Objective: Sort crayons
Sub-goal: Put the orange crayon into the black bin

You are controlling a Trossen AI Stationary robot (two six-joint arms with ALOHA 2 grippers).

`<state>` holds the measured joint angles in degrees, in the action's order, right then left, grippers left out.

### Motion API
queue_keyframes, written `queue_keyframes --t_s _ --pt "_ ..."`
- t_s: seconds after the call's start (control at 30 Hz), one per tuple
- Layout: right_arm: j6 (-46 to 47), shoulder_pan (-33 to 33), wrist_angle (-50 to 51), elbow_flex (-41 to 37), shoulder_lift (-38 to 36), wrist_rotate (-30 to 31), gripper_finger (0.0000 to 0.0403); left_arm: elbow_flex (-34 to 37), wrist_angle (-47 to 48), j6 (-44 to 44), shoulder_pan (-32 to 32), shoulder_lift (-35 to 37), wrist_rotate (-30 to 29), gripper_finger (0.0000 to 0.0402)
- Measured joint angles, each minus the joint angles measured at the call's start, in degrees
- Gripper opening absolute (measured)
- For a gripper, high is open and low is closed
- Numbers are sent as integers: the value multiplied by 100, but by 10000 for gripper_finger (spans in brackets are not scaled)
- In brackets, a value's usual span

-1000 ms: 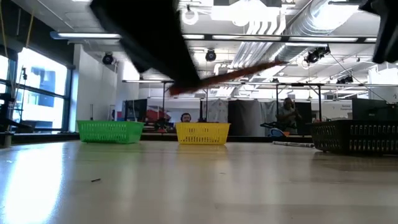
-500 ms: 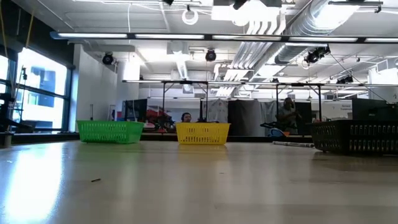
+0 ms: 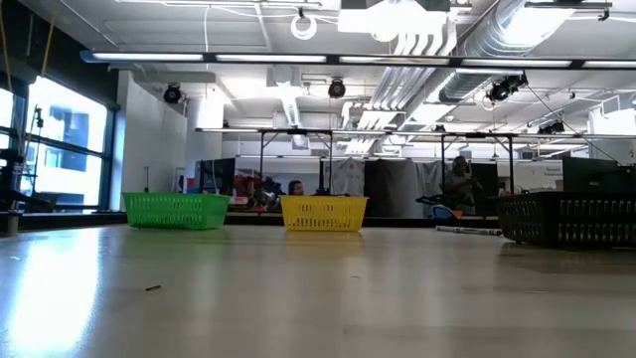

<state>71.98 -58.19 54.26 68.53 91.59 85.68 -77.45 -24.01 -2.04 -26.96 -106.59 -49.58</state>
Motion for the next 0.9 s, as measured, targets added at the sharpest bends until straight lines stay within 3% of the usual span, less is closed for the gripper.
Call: queue_keyframes --t_s 0.27,0.53,0.7,0.9 --pt "-43 8 -223 0 251 -66 87 0 18 -269 -338 -2 -67 0" --pt "-24 608 178 0 251 -389 87 0 132 -303 -727 -2 -1067 0" --pt "-373 1388 162 0 251 -939 87 0 175 -394 -997 -2 -2000 0" --pt "-915 2613 -434 -4 455 -2243 87 0 168 -666 -1307 -2 -3089 0"
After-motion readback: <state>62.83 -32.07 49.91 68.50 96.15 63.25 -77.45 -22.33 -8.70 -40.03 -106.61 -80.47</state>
